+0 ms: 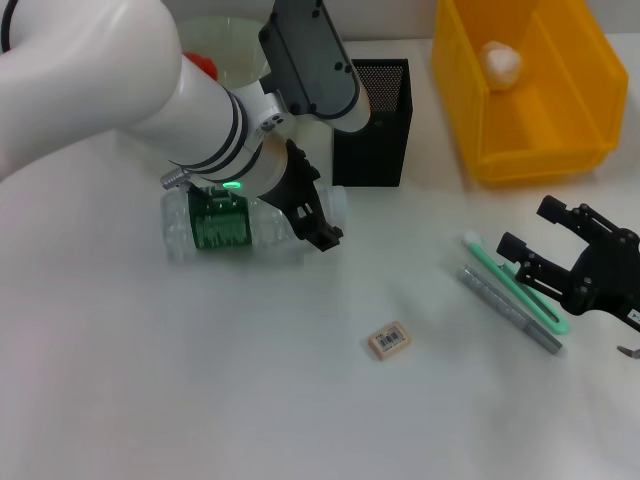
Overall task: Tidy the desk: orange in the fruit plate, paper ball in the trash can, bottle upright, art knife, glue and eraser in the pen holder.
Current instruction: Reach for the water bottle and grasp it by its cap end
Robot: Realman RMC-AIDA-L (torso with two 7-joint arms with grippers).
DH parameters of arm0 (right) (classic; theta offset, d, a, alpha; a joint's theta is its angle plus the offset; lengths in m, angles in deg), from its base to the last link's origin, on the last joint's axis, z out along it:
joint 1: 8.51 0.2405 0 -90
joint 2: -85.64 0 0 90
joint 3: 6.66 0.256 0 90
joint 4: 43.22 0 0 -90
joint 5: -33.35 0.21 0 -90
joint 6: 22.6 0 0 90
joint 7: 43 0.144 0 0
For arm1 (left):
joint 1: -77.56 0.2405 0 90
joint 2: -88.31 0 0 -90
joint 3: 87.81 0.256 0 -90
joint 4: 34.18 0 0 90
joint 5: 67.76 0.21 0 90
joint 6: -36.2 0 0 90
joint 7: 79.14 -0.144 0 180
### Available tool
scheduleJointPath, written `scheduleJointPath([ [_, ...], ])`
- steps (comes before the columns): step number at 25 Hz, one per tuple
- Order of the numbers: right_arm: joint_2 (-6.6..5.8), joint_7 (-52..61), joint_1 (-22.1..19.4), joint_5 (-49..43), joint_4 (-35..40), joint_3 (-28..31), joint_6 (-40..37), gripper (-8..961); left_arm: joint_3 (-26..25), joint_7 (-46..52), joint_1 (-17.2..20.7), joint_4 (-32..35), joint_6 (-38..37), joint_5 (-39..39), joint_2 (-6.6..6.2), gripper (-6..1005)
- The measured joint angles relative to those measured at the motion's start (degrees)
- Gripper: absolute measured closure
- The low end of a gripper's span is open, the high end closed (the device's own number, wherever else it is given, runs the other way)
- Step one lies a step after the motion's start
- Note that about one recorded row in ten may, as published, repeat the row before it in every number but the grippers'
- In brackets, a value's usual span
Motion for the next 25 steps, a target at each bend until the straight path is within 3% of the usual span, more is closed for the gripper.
scheduleJointPath([
  [14,0.00,-0.30,0.76,0.00,0.00,0.00,1.24,162,1.72,-1.05,0.18,-0.22,1.14,-2.32,0.00,184],
  [25,-0.09,-0.42,0.95,0.45,0.00,0.00,1.28,163,4.66,-0.77,1.53,0.29,3.32,-2.06,0.00,528],
])
